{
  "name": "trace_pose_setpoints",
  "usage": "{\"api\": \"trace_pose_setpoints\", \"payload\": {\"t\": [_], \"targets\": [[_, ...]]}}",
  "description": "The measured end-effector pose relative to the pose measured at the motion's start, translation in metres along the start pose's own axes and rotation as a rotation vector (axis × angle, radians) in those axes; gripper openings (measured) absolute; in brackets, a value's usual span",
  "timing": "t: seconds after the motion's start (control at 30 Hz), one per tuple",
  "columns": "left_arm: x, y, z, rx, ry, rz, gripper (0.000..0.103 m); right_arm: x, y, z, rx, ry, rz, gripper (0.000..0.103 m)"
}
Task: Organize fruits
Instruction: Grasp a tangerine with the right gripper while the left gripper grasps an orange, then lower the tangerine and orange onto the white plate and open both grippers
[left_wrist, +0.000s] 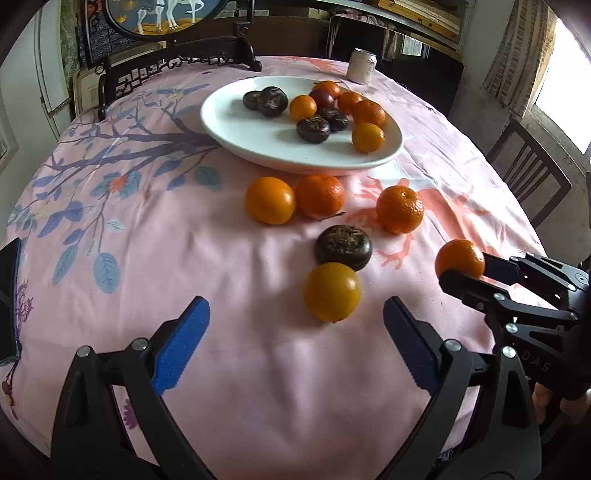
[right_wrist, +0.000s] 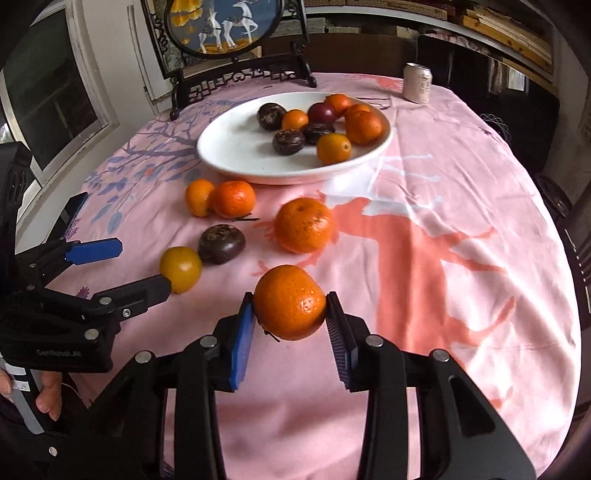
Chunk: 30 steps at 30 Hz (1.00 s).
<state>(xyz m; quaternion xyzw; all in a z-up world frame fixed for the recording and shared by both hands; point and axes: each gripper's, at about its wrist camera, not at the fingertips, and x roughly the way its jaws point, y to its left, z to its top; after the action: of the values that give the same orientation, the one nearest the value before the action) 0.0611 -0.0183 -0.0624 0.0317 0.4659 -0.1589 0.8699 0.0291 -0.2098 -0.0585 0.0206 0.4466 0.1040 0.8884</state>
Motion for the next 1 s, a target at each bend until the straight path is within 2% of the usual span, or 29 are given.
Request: {"api": "trace_pose_setpoints", "payload": {"t": [0.1,0.17,0.2,0.23,0.27,0.3,0.33,0.43,0.57,0.8,0.9,1.0], "targets": [[0.012,-0.012,0.002,0.017,0.017,0.010,0.096,-0.009,-0.015,-0.009,0.030,-0.011,-0.012,0.039],[0.019,-0.015,0.003,0.010,0.029,0.012,0.087,-0.015,-0.022,-0.013,0.044,-0.020,-0.015,0.039],[0.023,-0.016,0.004,0.009,0.041,0.008,0.069,-0.017,-0.024,-0.015,0.048,-0.024,-0.016,0.039],[0.027,-0.017,0.005,0.008,0.056,0.014,0.056,-0.018,-0.025,-0.015,0.052,-0.027,-0.016,0.039],[0.026,-0.018,0.006,0.014,0.039,0.034,0.051,-0.019,-0.027,-0.016,0.054,-0.029,-0.014,0.039],[0.026,-0.019,0.006,0.016,0.044,0.025,0.041,-0.019,-0.028,-0.016,0.057,-0.030,-0.012,0.039],[0.025,-0.018,0.007,0.011,0.042,0.017,0.036,-0.019,-0.028,-0.016,0.059,-0.030,-0.008,0.039],[0.021,-0.012,0.007,-0.025,0.054,-0.016,0.036,-0.021,-0.026,-0.014,0.053,-0.037,0.001,0.039],[0.011,-0.005,0.007,-0.041,0.033,-0.019,0.036,-0.020,-0.021,-0.010,0.043,-0.043,0.012,0.039],[-0.009,0.004,0.017,-0.042,0.008,-0.062,0.036,-0.015,-0.012,0.001,0.029,-0.033,0.023,0.039],[-0.018,0.009,0.037,-0.029,-0.014,-0.077,0.036,-0.014,-0.007,0.017,-0.003,-0.038,0.031,0.039],[-0.023,0.019,0.071,-0.020,-0.062,-0.024,0.036,-0.012,-0.003,0.047,-0.054,-0.056,0.033,0.039]]}}
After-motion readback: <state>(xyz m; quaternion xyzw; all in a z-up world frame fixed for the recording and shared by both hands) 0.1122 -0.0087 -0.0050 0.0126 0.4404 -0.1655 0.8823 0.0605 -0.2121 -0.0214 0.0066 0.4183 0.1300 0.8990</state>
